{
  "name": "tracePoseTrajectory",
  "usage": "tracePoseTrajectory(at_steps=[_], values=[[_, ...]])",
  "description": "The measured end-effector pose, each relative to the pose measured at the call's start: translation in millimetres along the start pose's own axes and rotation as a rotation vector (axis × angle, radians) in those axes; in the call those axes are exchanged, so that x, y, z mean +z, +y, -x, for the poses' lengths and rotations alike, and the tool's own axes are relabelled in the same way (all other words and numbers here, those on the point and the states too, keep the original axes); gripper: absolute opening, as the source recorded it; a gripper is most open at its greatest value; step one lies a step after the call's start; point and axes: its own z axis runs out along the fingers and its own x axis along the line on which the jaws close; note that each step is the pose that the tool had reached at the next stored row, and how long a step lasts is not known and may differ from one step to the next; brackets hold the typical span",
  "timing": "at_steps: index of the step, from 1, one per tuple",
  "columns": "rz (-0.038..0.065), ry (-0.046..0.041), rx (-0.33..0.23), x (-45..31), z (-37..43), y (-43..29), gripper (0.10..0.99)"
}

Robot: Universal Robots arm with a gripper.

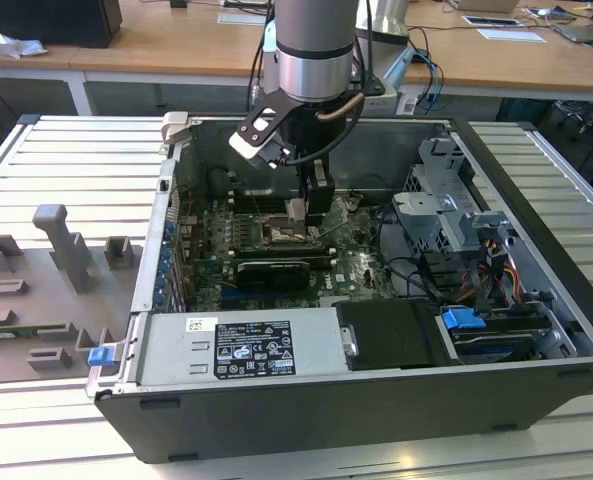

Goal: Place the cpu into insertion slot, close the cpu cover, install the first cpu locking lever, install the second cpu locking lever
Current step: 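Place the cpu into insertion slot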

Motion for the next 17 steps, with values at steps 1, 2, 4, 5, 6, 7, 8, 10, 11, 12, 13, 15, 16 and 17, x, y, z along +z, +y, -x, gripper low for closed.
tracePoseTrajectory(at_steps=[1,2,4,5,6,7,8,10,11,12,13,15,16,17], values=[[0.000,0.0000,0.000,0.0,0.0,0.0,0.541],[0.000,0.0000,0.000,0.0,0.0,0.0,0.541],[0.000,0.0004,0.000,0.7,0.0,0.0,0.541],[0.000,0.0003,0.000,1.1,0.0,-0.1,0.541],[0.000,-0.0002,0.002,1.3,-0.1,-0.2,0.541],[0.000,-0.0005,0.006,1.8,-0.4,-0.3,0.541],[0.000,-0.0008,0.012,2.7,-1.3,-0.5,0.541],[0.000,-0.0013,0.017,4.5,-3.3,-0.9,0.541],[0.000,-0.0014,0.019,6.5,-5.1,-1.2,0.541],[0.000,-0.0012,0.019,8.1,-5.6,-1.3,0.541],[0.000,-0.0014,0.018,9.1,-5.8,-1.4,0.541],[0.000,-0.0016,0.018,10.3,-5.8,-1.7,0.541],[0.000,-0.0016,0.018,10.5,-5.8,-1.7,0.541],[0.000,-0.0014,0.018,10.9,-5.8,-1.7,0.541]])
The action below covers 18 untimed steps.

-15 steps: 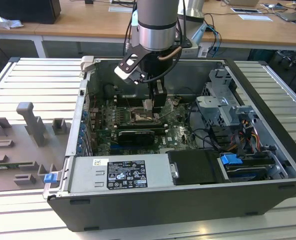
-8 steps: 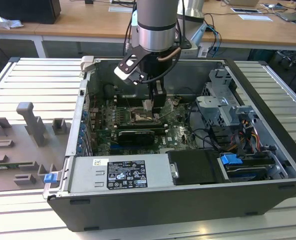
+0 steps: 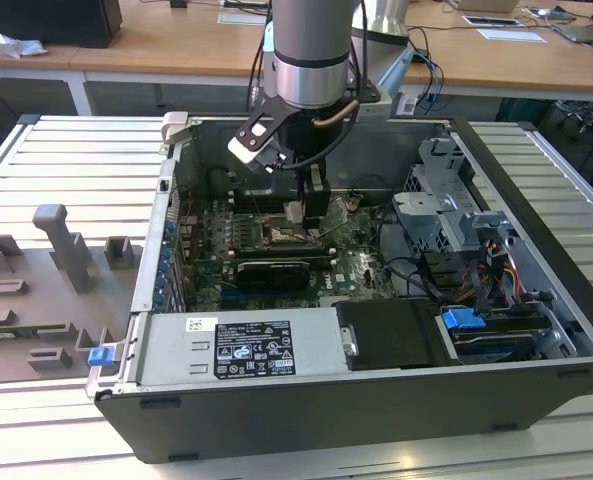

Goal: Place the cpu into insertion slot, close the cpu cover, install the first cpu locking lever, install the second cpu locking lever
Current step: 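Place the cpu into insertion slot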

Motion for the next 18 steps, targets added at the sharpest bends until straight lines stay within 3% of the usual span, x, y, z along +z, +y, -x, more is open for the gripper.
tracePoseTrajectory(at_steps=[18], values=[[0.000,0.0001,0.001,9.4,-1.8,-1.2,0.541]])
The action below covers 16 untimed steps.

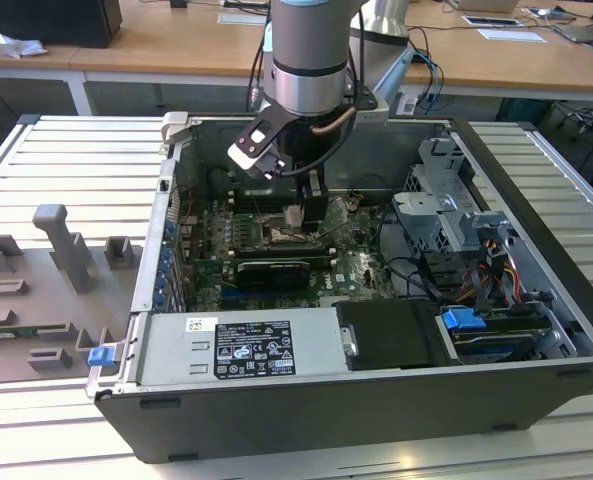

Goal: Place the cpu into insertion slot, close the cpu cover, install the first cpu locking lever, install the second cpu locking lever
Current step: 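Place the cpu into insertion slot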

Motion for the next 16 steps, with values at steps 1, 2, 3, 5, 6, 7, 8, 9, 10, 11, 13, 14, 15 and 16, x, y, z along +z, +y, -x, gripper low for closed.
tracePoseTrajectory(at_steps=[1,2,3,5,6,7,8,9,10,11,13,14,15,16], values=[[0.000,-0.0004,0.001,1.5,-1.0,-0.2,0.541],[0.000,-0.0004,0.001,2.3,-1.9,-0.4,0.541],[0.000,-0.0003,0.002,3.4,-3.2,-0.6,0.541],[0.000,-0.0003,0.002,4.7,-4.9,-0.8,0.541],[0.000,-0.0004,0.002,5.0,-5.9,-0.8,0.541],[0.000,-0.0003,0.002,5.2,-6.3,-0.8,0.541],[0.000,-0.0003,0.002,5.3,-6.8,-0.8,0.541],[0.000,-0.0003,0.002,5.6,-7.6,-0.8,0.541],[0.000,-0.0003,0.002,5.9,-8.1,-0.8,0.541],[0.000,-0.0002,0.002,6.2,-8.6,-0.8,0.541],[0.000,-0.0003,0.002,6.7,-9.5,-0.8,0.541],[0.000,-0.0004,0.003,7.1,-10.4,-0.9,0.541],[0.000,-0.0004,0.003,8.3,-12.4,-1.0,0.541],[0.000,-0.0004,0.003,9.5,-15.4,-1.0,0.541]])
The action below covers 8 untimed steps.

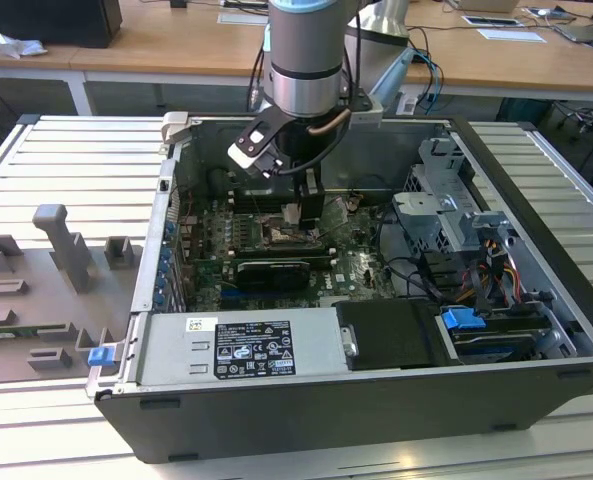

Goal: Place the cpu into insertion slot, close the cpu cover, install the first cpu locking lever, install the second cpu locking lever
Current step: 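Place the cpu into insertion slot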

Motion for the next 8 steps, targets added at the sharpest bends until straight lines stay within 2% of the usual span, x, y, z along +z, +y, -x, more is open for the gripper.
tracePoseTrajectory(at_steps=[3,6,8], values=[[0.000,-0.0001,0.000,2.4,-4.7,-0.1,0.541],[0.000,-0.0018,0.025,7.1,-6.0,-1.6,0.541],[0.000,-0.0022,0.028,10.2,-6.7,-5.9,0.541]])
